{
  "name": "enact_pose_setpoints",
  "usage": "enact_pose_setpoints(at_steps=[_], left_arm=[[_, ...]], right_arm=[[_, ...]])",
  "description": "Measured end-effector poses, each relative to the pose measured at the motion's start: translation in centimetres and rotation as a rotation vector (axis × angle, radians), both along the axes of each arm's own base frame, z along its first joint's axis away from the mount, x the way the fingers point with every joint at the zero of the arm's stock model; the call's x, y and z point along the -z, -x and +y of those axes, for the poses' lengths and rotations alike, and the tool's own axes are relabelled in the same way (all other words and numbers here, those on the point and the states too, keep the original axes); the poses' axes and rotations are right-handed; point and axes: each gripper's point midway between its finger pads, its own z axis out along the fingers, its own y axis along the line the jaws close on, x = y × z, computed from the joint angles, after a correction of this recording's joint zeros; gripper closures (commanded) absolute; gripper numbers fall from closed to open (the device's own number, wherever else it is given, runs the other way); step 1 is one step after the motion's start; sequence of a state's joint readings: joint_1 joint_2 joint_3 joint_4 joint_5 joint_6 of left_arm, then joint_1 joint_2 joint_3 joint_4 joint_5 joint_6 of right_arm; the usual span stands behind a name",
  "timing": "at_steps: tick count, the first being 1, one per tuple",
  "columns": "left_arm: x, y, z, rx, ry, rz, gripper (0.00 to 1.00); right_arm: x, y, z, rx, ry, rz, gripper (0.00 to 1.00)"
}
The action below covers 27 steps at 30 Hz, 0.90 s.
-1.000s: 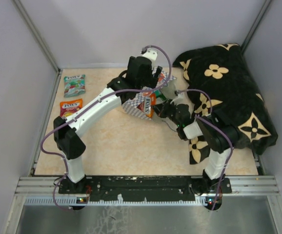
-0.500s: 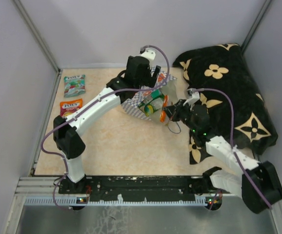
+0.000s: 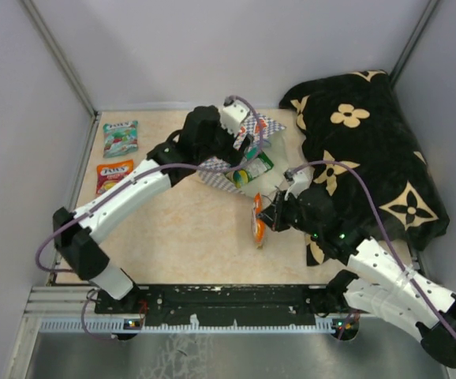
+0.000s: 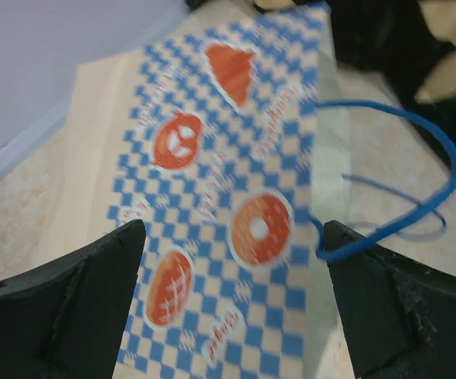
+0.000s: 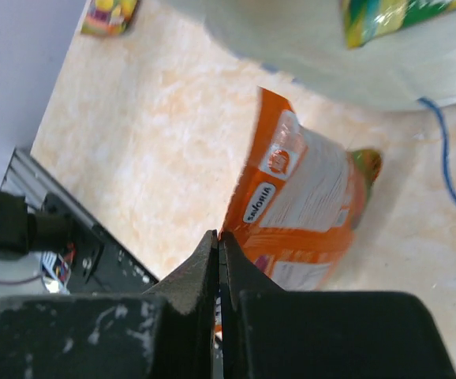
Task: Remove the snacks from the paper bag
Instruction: Place the snack at the center of the board.
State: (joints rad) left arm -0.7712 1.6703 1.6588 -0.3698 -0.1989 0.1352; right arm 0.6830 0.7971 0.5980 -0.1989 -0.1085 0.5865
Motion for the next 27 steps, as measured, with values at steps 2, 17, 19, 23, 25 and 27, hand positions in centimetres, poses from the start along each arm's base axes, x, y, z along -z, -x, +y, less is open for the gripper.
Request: enact_pose_setpoints(at_steps=[2, 17, 19, 23, 25, 27], left_arm=[[1.3, 2.9, 0.3, 0.111, -0.026, 0.015, 0.00], [3.7, 19.0, -2.1, 0.767, 0.022, 0.053, 0.00], [4.2, 18.5, -1.5, 0.721, 0.009, 0.034, 0.00], [3.3, 15.0, 2.5, 0.491, 0.048, -0.038, 0.00], [1.8, 12.2, 5.9, 0.327, 0.116, -0.070, 0.00], [0.1, 9.3, 10.7, 0.117, 0.197, -0.118, 0.00]], right_arm=[[0.3, 1.3, 0.7, -0.043, 0.013, 0.012, 1.00], [2.0, 5.4, 4.2, -0.187, 0.086, 0.009, 1.00], [2.4, 6.7, 5.5, -0.228, 0.103, -0.003, 1.00], [3.2, 7.6, 7.7, -0.256, 0.132, 0.002, 1.00], [3.6, 7.4, 8.5, -0.242, 0.151, 0.009, 1.00], [4.2, 6.8, 9.4, -0.214, 0.184, 0.020, 1.00]])
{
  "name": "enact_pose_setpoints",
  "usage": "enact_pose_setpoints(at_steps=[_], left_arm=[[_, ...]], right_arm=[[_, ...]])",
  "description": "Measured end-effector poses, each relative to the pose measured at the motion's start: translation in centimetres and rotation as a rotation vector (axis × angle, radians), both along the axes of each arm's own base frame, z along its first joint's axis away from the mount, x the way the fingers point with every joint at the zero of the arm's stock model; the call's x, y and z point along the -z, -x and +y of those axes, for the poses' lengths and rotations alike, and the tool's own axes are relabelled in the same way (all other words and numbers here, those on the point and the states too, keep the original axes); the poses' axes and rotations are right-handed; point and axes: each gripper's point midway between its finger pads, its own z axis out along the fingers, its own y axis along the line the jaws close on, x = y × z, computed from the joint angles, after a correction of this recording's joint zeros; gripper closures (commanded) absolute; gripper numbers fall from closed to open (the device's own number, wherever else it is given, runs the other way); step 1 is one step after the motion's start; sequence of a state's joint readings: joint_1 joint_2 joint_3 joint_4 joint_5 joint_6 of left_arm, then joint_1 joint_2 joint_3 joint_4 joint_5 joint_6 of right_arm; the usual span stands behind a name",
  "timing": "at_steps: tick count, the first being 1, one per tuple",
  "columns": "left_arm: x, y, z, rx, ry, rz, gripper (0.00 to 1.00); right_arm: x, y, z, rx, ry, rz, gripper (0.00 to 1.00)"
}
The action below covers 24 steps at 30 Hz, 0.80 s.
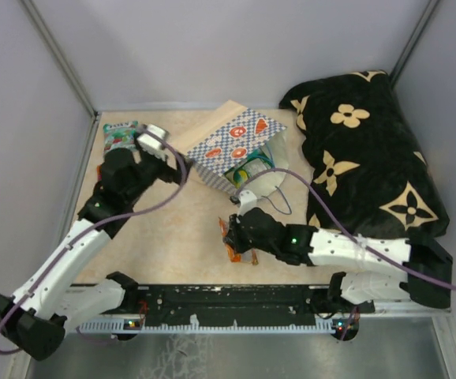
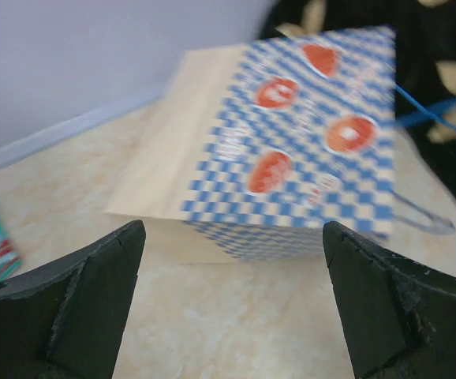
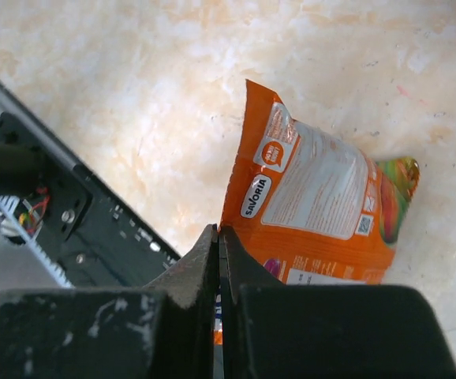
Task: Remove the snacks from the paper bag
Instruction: Place the snack at the center of the board.
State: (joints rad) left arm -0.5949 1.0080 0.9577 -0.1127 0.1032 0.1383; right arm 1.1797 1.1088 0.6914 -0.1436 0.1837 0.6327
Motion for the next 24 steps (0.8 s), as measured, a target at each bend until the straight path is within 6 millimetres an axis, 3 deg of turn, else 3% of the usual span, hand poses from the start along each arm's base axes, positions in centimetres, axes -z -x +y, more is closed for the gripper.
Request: enact_pose_setpoints(at_steps=[2, 7, 8, 10, 11, 12, 13, 18, 21, 24], left_arm=[[-1.8, -1.9, 4.7, -0.207, 0.098, -0.014, 0.00], [-3.2, -4.1, 10.1, -0.526, 0.225, 0.041, 0.00], [-2.8, -4.7, 10.9, -0.579, 0.229, 0.064, 0.00], [-1.6, -5.3, 12.0, -0.654, 0.229, 0.104, 0.00], [-0.9, -5.3, 12.6, -0.682, 0.223, 0.125, 0.00], [-0.2, -5.3, 13.1, -0.711, 0.222, 0.145, 0.00], [0.1, -5.2, 13.6, -0.728, 0.223, 0.155, 0.00], [-0.3, -4.5, 15.2, -0.787, 0.255, 0.154, 0.00], [-0.1, -4.3, 15.2, -0.791, 0.279, 0.165, 0.00], [2.5, -4.4, 14.7, -0.788, 0.273, 0.228, 0.00]], right_arm=[[0.6, -0.7, 1.0, 0.028, 0.036, 0.008, 1.00], [2.2, -2.6, 5.1, 0.074, 0.095, 0.047, 1.00], [2.4, -3.0, 6.1, 0.075, 0.093, 0.052, 0.94], [2.2, -3.6, 8.7, 0.064, 0.059, 0.062, 0.39], [1.9, -3.7, 9.4, 0.060, 0.040, 0.068, 0.17], [1.4, -3.7, 10.4, 0.041, 0.019, 0.064, 0.06], [0.9, -3.8, 11.1, 0.023, 0.000, 0.056, 0.02], [-2.7, -3.6, 12.6, -0.123, -0.060, -0.061, 0.01], [-3.0, -3.1, 11.1, -0.231, -0.018, -0.135, 0.03], [-1.8, -3.1, 8.6, -0.292, 0.096, -0.195, 0.02]])
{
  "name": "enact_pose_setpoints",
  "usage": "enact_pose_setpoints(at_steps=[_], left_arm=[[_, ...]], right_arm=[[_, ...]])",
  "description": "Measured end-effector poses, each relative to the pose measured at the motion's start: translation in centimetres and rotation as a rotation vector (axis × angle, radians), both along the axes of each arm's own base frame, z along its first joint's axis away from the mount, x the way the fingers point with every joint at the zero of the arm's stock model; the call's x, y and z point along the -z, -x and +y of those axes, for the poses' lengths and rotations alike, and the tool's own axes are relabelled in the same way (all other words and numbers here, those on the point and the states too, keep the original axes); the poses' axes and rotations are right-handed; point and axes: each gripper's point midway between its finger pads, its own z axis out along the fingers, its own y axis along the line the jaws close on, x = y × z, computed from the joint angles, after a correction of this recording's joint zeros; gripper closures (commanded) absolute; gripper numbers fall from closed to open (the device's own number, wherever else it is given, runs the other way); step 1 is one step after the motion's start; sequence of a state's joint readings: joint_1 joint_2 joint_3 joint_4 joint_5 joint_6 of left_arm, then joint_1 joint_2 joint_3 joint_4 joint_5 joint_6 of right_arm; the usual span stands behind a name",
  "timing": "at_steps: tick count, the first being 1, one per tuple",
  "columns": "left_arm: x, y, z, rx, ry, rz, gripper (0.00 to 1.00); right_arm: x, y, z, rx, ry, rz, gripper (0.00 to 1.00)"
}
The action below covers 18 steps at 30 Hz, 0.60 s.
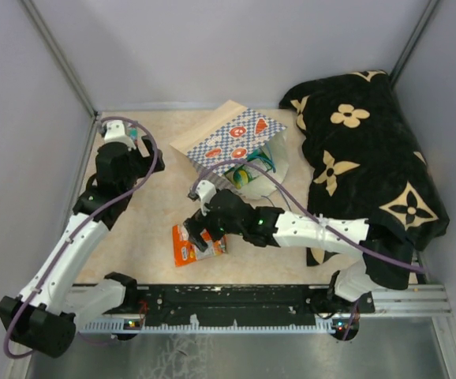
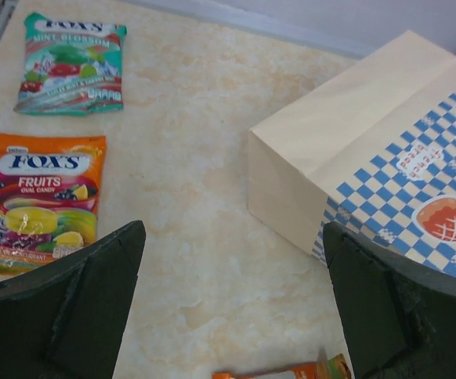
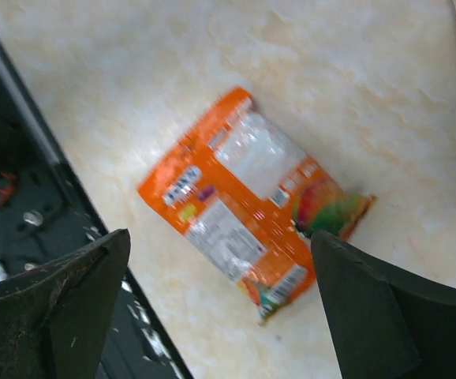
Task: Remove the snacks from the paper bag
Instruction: Place the snack at the center of the board.
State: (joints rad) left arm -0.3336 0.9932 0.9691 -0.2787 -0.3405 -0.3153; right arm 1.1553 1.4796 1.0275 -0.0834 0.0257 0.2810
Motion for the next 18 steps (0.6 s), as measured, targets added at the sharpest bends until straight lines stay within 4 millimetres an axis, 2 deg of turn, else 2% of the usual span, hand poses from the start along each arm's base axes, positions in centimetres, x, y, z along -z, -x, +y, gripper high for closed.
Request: enact_pose_setpoints(at_steps=[3, 6, 10, 12, 15, 18], left_arm=[[2.1, -0.1, -0.5, 0.010, 0.016, 0.051, 0.00], [5.2, 0.6, -1.7, 0.054, 0.067, 0.114, 0.00], [11.1, 2.9, -3.2, 0.109, 0.159, 0.239, 0.03], [13.9, 4.7, -3.6, 0.126, 0.207, 0.299, 0.04], [16.7, 7.1, -4.1, 0.146, 0.271, 0.358, 0.08], [18.9, 8.8, -4.8, 0.169, 0.332, 0.411, 0.10]], right_arm=[[2.7, -0.3, -2.6, 0.009, 0.142, -0.035, 0.07], [5.7, -0.5, -5.6, 0.048, 0.233, -0.002, 0.16], [8.7, -2.5, -10.3, 0.191, 0.240, 0.112, 0.34], [9.5, -3.9, -11.7, 0.271, 0.190, 0.179, 0.36], [10.0, -5.1, -12.5, 0.332, 0.108, 0.248, 0.36], [9.6, -4.6, -11.1, 0.293, 0.029, 0.289, 0.37]])
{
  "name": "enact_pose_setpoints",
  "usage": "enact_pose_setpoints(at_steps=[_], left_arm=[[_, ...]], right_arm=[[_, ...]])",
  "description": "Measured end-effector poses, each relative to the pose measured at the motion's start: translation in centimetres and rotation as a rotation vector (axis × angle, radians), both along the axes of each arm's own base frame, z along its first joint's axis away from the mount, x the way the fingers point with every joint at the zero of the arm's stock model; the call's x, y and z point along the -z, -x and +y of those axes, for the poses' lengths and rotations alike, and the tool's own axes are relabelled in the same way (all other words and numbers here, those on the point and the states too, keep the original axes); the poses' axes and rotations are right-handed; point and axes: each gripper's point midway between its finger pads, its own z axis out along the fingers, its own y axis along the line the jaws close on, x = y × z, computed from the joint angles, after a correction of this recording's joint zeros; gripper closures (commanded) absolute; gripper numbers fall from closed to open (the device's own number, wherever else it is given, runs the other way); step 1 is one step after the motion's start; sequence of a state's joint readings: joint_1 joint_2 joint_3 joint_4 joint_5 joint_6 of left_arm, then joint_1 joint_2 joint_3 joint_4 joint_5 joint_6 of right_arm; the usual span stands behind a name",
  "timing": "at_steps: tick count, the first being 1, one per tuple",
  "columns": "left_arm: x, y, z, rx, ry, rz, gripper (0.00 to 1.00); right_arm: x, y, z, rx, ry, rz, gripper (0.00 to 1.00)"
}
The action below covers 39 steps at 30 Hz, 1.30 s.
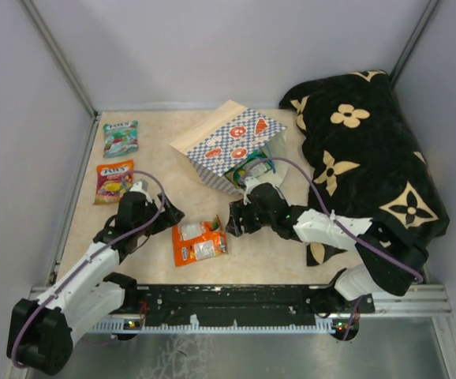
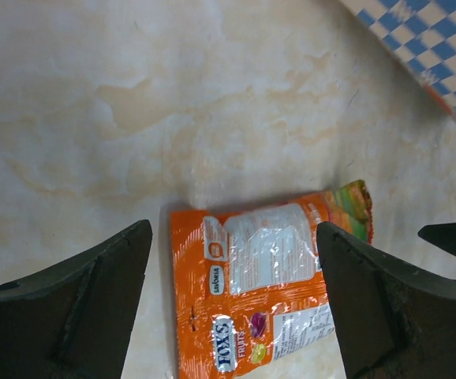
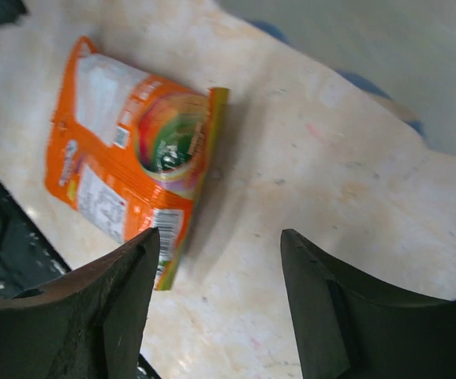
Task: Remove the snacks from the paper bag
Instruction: Place the snack at the center of the board, then adjust the snack at the center of the board.
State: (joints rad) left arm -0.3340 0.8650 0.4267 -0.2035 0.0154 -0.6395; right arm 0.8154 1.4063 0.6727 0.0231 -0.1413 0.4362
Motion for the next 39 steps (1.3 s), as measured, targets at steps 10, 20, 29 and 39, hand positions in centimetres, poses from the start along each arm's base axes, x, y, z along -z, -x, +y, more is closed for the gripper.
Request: enact_pose_setpoints(at_steps=[10, 20, 29, 39], left_arm=[[5.0, 3.4, 0.5, -0.019, 0.014, 0.143, 0.25], [5.9, 5.7, -2.3, 0.070, 0.175, 0.167, 0.44], [6.7, 7.6, -3.3, 0.116, 0.248, 0.228, 0.88], [5.0, 8.0, -3.0, 0.074, 0.253, 0.258, 1.00]], right_arm=[[0.3, 0.3, 3.1, -0.047, -0.144, 0.057, 0.44], [0.8, 0.8, 3.5, -0.051, -0.178, 0.084, 0.43], [1.3, 1.3, 3.3, -0.063, -0.185, 0.095, 0.40], [-0.4, 1.7, 2.5, -0.060, -0.202, 0.072, 0.40]])
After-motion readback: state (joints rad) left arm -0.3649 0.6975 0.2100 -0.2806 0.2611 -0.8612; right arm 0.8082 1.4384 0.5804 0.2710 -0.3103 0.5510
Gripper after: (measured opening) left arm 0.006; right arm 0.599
